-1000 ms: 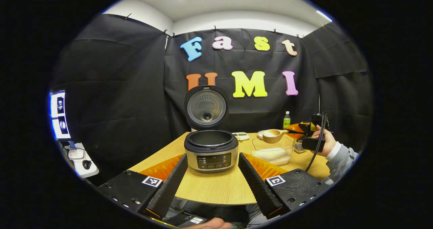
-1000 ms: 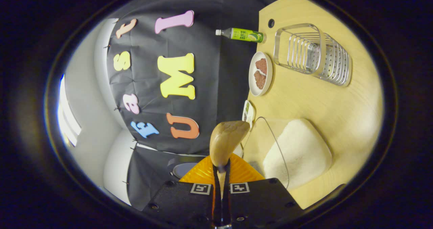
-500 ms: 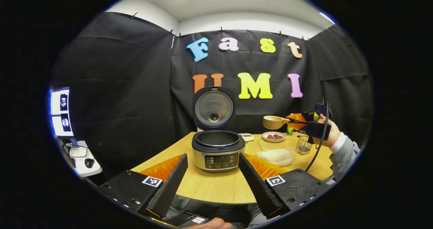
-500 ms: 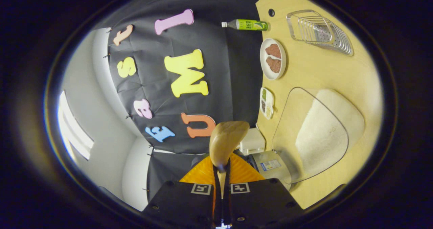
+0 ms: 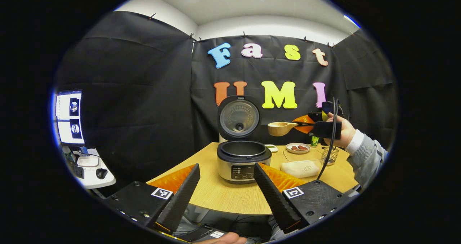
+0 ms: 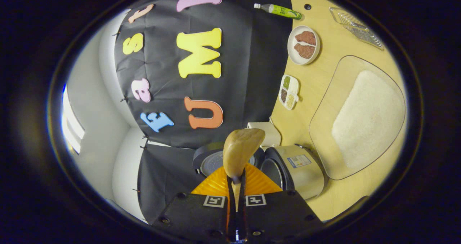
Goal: Close the left gripper, press the button to open the rice cooker; take a wooden spoon from the chopstick holder with the right hand, scoop a spoonful of rice and pour it into the rice cooker, then put the wooden spoon back into the chopstick holder.
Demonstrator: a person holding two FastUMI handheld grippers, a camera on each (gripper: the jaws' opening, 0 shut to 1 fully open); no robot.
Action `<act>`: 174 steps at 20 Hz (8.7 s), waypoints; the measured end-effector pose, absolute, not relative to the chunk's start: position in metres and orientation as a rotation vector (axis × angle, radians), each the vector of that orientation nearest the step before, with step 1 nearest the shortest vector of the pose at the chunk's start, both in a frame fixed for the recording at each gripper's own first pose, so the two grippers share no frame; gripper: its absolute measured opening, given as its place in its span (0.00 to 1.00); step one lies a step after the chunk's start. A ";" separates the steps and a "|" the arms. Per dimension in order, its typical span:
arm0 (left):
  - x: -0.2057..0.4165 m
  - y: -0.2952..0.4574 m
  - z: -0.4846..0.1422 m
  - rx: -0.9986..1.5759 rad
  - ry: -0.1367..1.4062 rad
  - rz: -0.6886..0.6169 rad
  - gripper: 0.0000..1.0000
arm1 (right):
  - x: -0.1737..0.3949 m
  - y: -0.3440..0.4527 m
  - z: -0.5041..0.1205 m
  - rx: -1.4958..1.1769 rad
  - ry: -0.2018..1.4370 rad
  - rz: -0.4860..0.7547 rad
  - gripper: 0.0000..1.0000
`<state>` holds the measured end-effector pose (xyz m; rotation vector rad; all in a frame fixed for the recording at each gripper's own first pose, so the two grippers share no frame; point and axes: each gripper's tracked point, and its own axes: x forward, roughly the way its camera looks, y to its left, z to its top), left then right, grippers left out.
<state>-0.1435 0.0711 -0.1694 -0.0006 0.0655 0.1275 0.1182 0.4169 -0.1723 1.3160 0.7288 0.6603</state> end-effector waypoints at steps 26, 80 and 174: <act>-0.148 0.082 -0.203 -0.035 0.117 0.117 0.95 | 0.111 0.521 -0.169 0.321 0.374 0.644 0.07; -0.132 0.014 -0.177 0.016 0.104 0.024 0.95 | 0.206 0.197 -0.021 -0.196 -0.080 0.211 0.09; 0.150 0.044 -0.201 -0.037 0.523 0.107 0.97 | -0.031 0.101 -0.137 0.032 -0.099 0.376 1.00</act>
